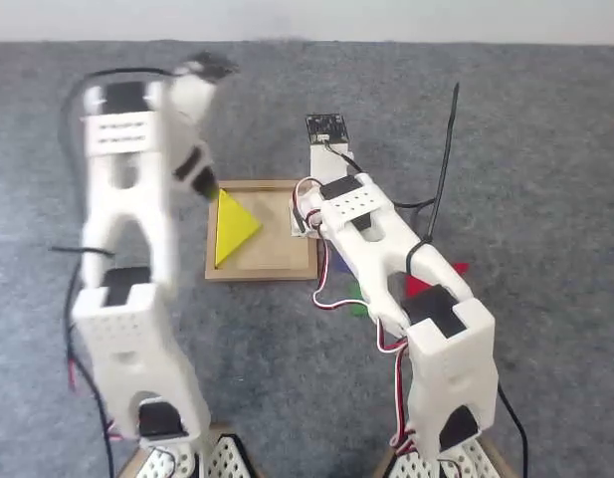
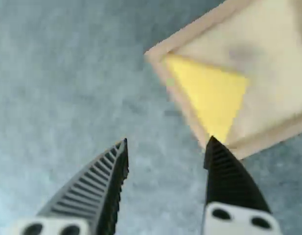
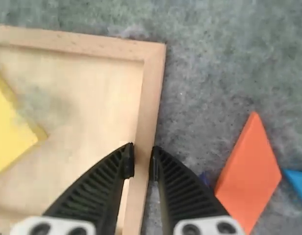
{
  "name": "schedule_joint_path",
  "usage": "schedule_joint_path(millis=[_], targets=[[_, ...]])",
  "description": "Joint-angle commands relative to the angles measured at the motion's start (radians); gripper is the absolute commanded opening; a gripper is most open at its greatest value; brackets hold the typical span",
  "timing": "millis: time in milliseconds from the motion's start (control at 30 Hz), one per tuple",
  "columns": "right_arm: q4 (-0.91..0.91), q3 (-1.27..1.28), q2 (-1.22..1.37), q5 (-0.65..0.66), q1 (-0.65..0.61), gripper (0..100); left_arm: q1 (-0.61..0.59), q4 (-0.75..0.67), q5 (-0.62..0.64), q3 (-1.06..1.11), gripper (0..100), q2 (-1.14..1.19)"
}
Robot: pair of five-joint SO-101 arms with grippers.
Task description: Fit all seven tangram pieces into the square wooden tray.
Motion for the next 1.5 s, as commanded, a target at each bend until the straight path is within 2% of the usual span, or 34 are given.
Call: schedule_joint_path(millis=[0,133,233,333,433,567,633,733,867,967,1033,1133,1267,1467], targets=[[0.105,-0.08,-0.048,0.13,0.007,2.4,-0.199,-0.083,0.203,0.133,25,-0.104],[0.348,-0.178,-0.16,0.384,0.007,2.4,-0.341,-0.187,0.256,0.32,25,-0.132],[0.504,-0.236,-0.297,0.532,0.01,2.4,-0.387,-0.315,0.259,0.532,25,-0.198],[0.59,-0.244,-0.49,0.562,0.073,5.8,-0.399,-0.45,0.259,0.773,25,-0.334],[0.664,-0.242,-0.671,0.634,0.128,15.4,-0.37,-0.555,0.262,0.998,25,-0.502],[0.751,-0.224,-0.789,0.641,0.104,23.9,-0.334,-0.632,0.255,1.182,25,-0.632],[0.776,-0.203,-0.829,0.641,0.139,22.9,-0.345,-0.631,0.23,1.201,25,-0.64],[0.831,-0.158,-0.903,0.655,0.272,19.1,-0.362,-0.631,0.18,1.224,25,-0.618],[0.895,0.005,-1.035,0.835,0.415,14.0,-0.371,-0.638,0.161,1.245,25,-0.572],[0.835,0.219,-1.135,0.884,0.456,14.3,-0.374,-0.637,0.16,1.234,25,-0.571],[0.699,0.376,-1.179,0.875,0.415,15.1,-0.365,-0.637,0.16,1.234,25,-0.569],[0.499,0.545,-1.168,0.743,0.305,15.1,-0.353,-0.635,0.158,1.237,25,-0.569],[0.331,0.637,-1.081,0.626,0.214,15.1,-0.353,-0.634,0.158,1.237,25,-0.568],[0.194,0.651,-0.891,0.562,0.097,15.1,-0.354,-0.632,0.157,1.239,25,-0.566]])
